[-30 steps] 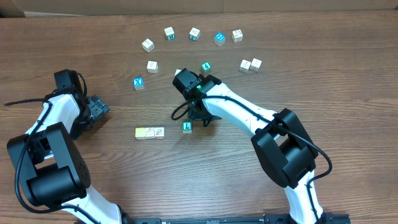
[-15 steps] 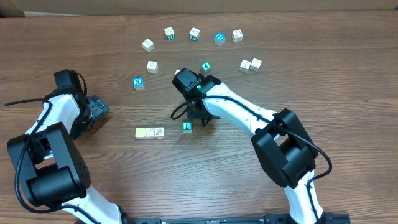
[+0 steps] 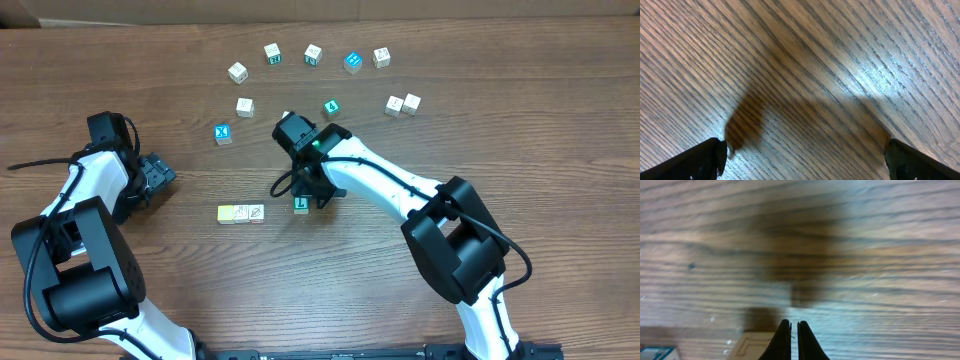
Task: Form a horizontal line
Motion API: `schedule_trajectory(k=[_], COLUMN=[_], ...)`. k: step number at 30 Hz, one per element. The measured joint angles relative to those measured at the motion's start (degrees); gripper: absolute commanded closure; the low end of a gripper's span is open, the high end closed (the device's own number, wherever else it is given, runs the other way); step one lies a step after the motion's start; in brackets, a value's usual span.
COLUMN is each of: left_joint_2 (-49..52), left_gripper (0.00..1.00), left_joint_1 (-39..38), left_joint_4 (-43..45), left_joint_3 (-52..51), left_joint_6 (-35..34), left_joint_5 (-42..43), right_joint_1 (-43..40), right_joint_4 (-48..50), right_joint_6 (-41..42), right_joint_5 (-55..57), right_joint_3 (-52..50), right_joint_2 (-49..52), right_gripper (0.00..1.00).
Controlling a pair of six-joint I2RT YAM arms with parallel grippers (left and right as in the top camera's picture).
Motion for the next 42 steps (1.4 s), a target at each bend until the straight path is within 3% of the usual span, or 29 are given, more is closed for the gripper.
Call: schedule_trajectory(k=[42], left_joint_2=[0.00], left_gripper=[0.00], left_joint_1=[0.00], left_joint_4=[0.00], left_joint_3=[0.00], left_joint_6=[-0.02], left_joint_5=[0.00], right_joint_1=[2.10], right_joint_4=[-2.95], right_joint_6=[2.36], right_joint_5=[0.92], right_joint_3=[0.00], right_joint_2=[-0.02], right_gripper=[0.92])
